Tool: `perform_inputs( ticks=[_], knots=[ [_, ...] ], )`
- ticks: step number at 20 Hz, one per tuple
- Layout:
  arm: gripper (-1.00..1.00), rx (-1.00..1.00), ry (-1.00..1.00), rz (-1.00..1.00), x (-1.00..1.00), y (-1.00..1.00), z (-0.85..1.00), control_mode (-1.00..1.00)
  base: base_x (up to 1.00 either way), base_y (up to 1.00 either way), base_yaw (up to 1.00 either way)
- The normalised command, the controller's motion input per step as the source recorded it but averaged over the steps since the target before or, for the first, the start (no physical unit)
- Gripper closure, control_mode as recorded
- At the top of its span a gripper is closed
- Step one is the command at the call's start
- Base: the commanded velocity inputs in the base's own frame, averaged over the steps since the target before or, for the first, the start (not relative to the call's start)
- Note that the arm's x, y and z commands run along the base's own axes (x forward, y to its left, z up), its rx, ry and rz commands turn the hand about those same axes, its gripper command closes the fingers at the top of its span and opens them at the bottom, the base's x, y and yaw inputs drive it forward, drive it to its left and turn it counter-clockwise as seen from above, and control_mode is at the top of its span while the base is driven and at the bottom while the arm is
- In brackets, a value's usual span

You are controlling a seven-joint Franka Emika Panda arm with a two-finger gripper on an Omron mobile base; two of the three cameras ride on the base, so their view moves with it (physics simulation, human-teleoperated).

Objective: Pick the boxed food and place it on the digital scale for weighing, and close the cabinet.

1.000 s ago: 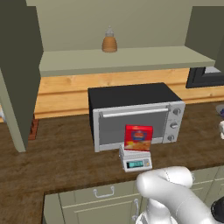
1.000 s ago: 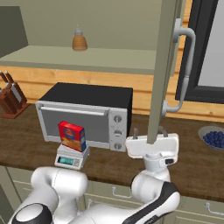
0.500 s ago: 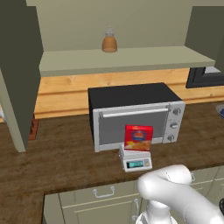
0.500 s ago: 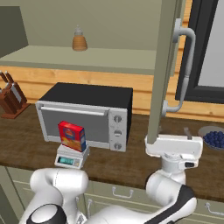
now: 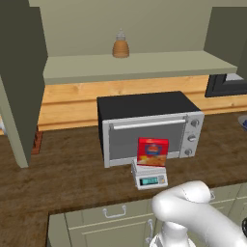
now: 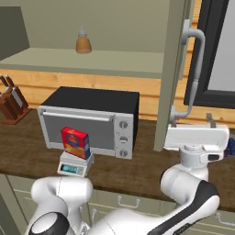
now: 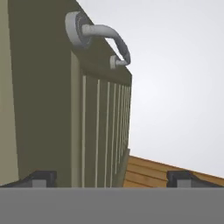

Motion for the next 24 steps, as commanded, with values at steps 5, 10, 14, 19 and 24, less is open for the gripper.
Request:
perform_inputs(
  ticks=[5, 10, 14, 19, 24],
  knots=[
    [-1.00, -0.11, 0.05, 0.00, 0.01, 0.30, 0.75, -1.00, 0.00, 0.00, 0.00],
    [-1.00, -0.18, 0.12, 0.00, 0.17, 0.63, 0.44, -1.00, 0.00, 0.00, 0.00],
    [-1.00, -0.22, 0.10, -0.01, 0.40, 0.79, 0.39, -1.00, 0.00, 0.00, 0.00],
    [-1.00, -0.19, 0.04, 0.00, 0.35, 0.73, 0.68, -1.00, 0.00, 0.00, 0.00],
    [-1.00, -0.16, 0.09, -0.01, 0.62, 0.78, 0.43, -1.00, 0.00, 0.00, 0.00]
  ],
)
